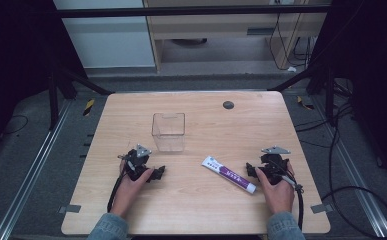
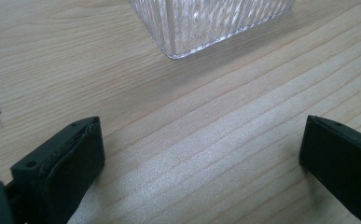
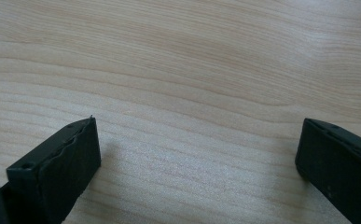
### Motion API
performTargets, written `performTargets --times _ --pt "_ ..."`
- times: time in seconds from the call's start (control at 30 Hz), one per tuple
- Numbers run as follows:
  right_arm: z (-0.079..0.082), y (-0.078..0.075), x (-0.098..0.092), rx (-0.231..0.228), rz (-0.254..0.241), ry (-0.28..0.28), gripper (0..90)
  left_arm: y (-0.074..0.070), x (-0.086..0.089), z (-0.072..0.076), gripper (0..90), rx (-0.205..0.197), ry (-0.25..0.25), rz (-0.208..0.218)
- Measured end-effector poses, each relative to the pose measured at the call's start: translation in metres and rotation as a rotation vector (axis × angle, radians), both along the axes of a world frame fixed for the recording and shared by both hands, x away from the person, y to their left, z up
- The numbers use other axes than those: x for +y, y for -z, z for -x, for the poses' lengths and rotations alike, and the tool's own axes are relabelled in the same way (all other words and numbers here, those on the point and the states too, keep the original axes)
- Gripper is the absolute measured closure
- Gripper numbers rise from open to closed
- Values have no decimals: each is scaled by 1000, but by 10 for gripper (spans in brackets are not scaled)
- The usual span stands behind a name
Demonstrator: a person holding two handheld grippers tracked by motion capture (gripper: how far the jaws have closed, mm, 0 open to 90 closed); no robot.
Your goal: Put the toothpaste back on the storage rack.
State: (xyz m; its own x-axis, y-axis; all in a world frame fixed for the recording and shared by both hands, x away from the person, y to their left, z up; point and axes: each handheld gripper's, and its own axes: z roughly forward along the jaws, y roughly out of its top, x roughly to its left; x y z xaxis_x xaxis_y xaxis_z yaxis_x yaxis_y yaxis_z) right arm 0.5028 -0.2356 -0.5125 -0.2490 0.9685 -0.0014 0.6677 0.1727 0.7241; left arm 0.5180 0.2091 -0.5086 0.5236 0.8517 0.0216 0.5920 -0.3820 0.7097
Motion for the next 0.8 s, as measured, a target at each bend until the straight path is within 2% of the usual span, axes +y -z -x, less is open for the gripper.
performTargets --times 0.2,0.57,0.67,0.73,0.8 --pt "0 0 2 1 -1 20 3 0 0 1 0 0 -1 -1" --pt "0 0 2 1 -3 20 4 0 0 1 0 0 -2 0" --pt "0 0 0 -1 -3 5 9 0 0 1 0 0 -1 -1" --pt "1 -2 0 8 -4 1 51 0 0 1 0 0 -2 0" --pt "4 -6 -1 19 9 -27 123 0 0 1 0 1 -2 0"
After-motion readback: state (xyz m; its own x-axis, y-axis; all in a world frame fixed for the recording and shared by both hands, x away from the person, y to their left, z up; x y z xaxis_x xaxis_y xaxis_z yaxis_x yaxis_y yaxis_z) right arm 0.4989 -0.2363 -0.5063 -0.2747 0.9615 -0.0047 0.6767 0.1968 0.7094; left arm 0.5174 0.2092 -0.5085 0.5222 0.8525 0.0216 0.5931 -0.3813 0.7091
